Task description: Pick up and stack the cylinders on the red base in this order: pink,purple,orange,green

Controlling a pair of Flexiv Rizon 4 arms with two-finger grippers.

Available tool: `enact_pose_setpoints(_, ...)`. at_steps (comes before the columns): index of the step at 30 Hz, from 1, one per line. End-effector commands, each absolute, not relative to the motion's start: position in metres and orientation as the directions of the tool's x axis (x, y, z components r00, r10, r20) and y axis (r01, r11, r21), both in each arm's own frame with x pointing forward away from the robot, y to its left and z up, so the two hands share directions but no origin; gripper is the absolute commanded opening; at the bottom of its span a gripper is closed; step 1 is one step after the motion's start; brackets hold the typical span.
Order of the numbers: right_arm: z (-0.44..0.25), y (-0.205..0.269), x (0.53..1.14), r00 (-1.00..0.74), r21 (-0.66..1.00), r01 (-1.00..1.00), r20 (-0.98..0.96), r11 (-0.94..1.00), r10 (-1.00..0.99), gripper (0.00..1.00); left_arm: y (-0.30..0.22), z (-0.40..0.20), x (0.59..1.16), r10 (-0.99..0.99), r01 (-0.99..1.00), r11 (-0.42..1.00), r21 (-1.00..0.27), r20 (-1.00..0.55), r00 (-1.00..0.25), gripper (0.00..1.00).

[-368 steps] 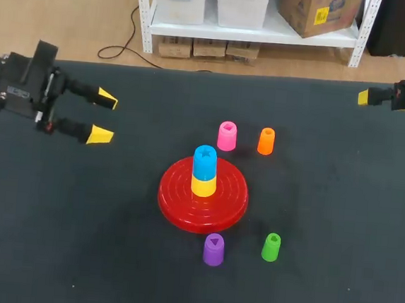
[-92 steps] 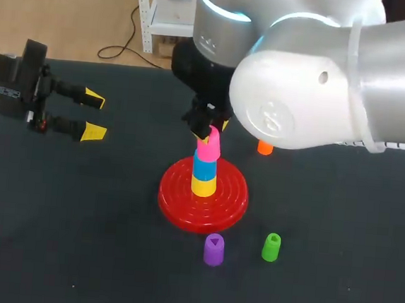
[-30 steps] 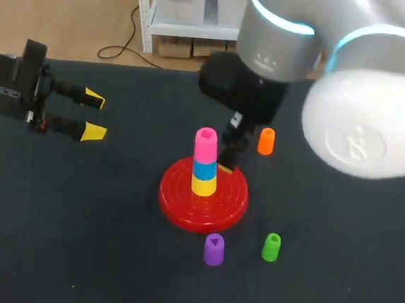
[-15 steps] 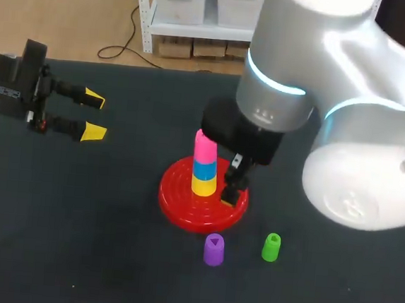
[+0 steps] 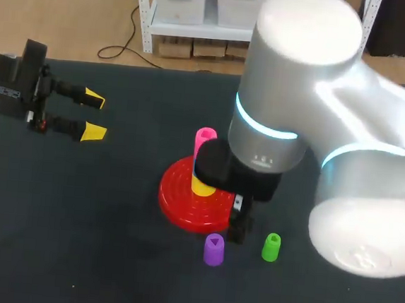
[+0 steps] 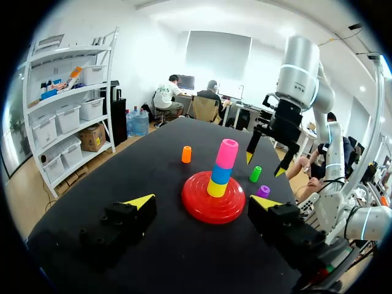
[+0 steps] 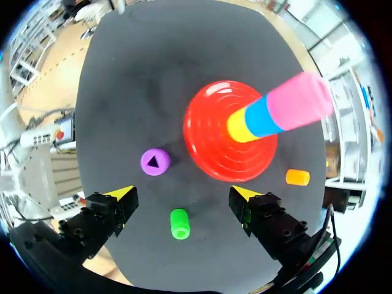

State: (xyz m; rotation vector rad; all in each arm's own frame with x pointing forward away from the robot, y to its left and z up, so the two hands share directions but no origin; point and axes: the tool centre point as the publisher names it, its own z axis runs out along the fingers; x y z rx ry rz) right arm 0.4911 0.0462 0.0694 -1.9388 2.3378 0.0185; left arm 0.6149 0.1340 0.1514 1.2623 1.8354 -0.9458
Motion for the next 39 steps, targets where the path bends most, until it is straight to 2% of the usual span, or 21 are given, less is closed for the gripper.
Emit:
enact_pose_setpoints(1,0.058,0.048,0.479,-0.151,-0.082,-0.984,-0.084,0.158,-0.985,1.0,0.135,0.15,0.614,0.432,0.951,0.256,-0.172,-0.86,-0.272,1.0)
enact_pose_setpoints(36,0.031,0.068,0.469,-0.087,-0.017,-0.996,-0.073,0.089,-0.994,1.0,0.135,0.15,0.614,0.432,0.951,0.256,-0.172,-0.86,-0.272,1.0)
enact_pose_setpoints(37,0.031,0.069,0.469,-0.089,-0.013,-0.996,-0.073,0.09,-0.993,1.0,0.135,0.15,0.614,0.432,0.951,0.256,-0.172,-0.86,-0.272,1.0)
enact_pose_setpoints(39,0.03,0.07,0.469,-0.089,-0.011,-0.996,-0.073,0.09,-0.993,0.85,0.135,0.15,0.614,0.432,0.951,0.256,-0.172,-0.86,-0.272,1.0)
